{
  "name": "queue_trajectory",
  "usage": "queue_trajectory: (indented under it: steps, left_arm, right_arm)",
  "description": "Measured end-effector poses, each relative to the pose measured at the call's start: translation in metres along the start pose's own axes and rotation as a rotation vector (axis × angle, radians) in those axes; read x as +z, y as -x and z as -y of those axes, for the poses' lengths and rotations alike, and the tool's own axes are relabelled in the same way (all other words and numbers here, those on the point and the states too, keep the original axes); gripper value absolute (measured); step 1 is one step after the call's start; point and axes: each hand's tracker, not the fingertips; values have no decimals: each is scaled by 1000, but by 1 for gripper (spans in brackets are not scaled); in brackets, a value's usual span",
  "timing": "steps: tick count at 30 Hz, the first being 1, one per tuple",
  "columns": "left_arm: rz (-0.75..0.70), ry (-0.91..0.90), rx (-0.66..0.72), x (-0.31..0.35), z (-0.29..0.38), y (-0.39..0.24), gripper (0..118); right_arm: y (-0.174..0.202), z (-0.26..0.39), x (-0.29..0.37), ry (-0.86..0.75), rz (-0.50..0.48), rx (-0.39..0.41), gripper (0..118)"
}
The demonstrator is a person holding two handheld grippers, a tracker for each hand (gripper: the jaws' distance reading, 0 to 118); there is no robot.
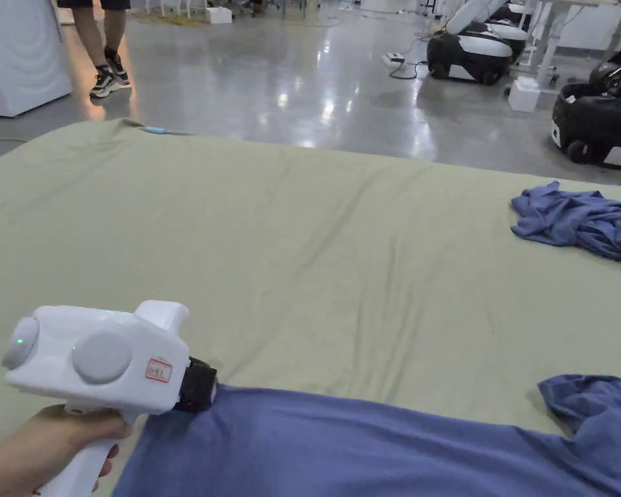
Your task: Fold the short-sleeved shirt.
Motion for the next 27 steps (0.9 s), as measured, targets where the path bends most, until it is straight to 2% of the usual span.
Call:
queue_trajectory:
  steps: [1,3,4,5,6,7,8,9,11,14,16,17,18,19,20,23,25,27]
  left_arm:
    - [-18,9,6,7,2,-1,8]
    - [65,22,46,11,7,3,8]
    - [46,31,35,11,9,4,8]
    - [48,37,33,11,11,2,8]
    - [48,37,34,9,13,2,8]
    - [48,39,44,7,14,3,8]
    - [49,44,62,4,14,3,8]
    - [49,49,74,2,13,3,8]
    - [51,52,90,1,15,3,8]
    - [56,44,86,3,17,1,8]
    - [58,39,88,3,17,0,8]
    - [59,39,92,4,17,0,8]
    - [60,40,97,4,17,0,8]
    - [62,43,100,4,17,0,8]
    - [62,46,103,5,16,-1,8]
    - [58,49,118,14,14,-5,8]
    - [62,36,132,29,12,-4,8]
    - [87,-4,118,54,16,-4,8]
  right_arm:
    - [-2,-6,-1,2,-7,-2,2]
    - [-10,-19,-2,-15,-14,-2,2]
    - [-14,-29,-5,-44,-15,6,4]
    - [-19,-40,-8,-74,-12,20,20]
    - [-22,-51,-12,-99,9,28,47]
    - [-29,-64,-20,-117,14,42,83]
    - [-36,-78,-32,-101,28,48,101]
    - [-41,-90,-45,-70,51,57,106]
    - [-54,-111,-77,8,84,69,110]
    - [-74,-130,-123,96,153,21,106]
    - [-84,-136,-150,162,142,-15,104]
    - [-90,-136,-163,194,159,-31,100]
    - [-96,-135,-174,225,175,-32,89]
    - [-98,-135,-184,256,178,-28,55]
    - [-98,-134,-190,281,169,-23,4]
    - [-93,-132,-184,260,182,-24,4]
    - [-91,-133,-164,188,187,19,4]
    - [-94,-134,-135,137,139,-13,4]
